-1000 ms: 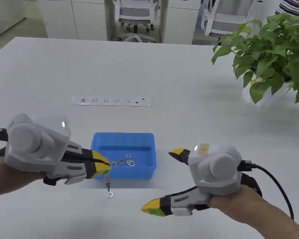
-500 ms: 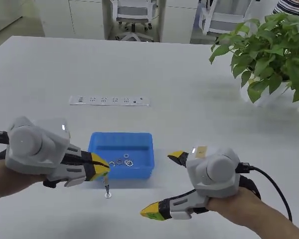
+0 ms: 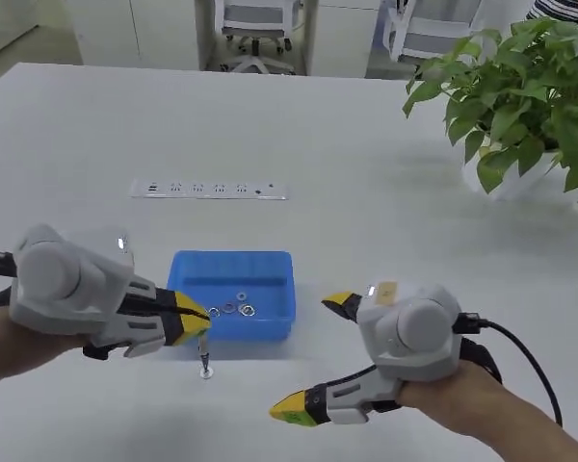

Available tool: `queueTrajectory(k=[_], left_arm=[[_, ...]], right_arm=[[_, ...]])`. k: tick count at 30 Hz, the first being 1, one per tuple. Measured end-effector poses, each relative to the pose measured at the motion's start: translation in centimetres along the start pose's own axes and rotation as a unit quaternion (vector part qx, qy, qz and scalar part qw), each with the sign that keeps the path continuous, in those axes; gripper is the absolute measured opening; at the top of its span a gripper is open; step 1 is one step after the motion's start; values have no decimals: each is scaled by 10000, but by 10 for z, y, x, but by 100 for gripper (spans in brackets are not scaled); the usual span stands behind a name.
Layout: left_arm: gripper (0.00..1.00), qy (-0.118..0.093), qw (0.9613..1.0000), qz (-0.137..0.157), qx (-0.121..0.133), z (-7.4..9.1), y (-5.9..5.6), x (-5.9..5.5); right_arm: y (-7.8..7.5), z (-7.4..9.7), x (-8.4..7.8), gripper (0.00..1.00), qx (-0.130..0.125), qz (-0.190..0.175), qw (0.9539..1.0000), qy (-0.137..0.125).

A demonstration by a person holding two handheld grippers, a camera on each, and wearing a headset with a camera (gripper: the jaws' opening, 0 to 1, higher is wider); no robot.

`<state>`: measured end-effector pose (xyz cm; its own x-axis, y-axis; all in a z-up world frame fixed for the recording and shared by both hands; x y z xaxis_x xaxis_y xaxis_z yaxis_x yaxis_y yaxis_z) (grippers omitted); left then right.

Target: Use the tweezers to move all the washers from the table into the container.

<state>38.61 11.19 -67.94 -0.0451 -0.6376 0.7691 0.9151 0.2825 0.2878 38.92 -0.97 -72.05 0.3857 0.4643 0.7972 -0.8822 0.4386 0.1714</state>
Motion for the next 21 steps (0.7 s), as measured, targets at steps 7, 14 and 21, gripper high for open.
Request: queueTrajectory(k=[7, 14, 21], left_arm=[[5, 0, 10000, -54, -36, -1, 1, 0], [5, -45, 9993, -294, -239, -1, 0, 0], [5, -34, 9983, -391, -427, -2, 0, -1]], right_arm=[[3, -2, 2, 88, 115, 81, 9999, -58], [12, -9, 8, 74, 406, 272, 9987, -151], [21, -20, 10, 59, 696, 465, 9964, -128]])
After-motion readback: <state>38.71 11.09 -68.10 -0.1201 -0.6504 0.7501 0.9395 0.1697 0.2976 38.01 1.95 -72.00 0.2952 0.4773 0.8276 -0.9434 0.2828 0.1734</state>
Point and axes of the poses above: the centre of the closed fingertips' face, and the gripper's own axes: z roughly backward along the fingers, y roughly to its left, x roughly out of its top, the point moved 3 cm from there along z, roughly backward along the fingers, and after that the axes turned 15 degrees about -z, right-handed, at the moved point
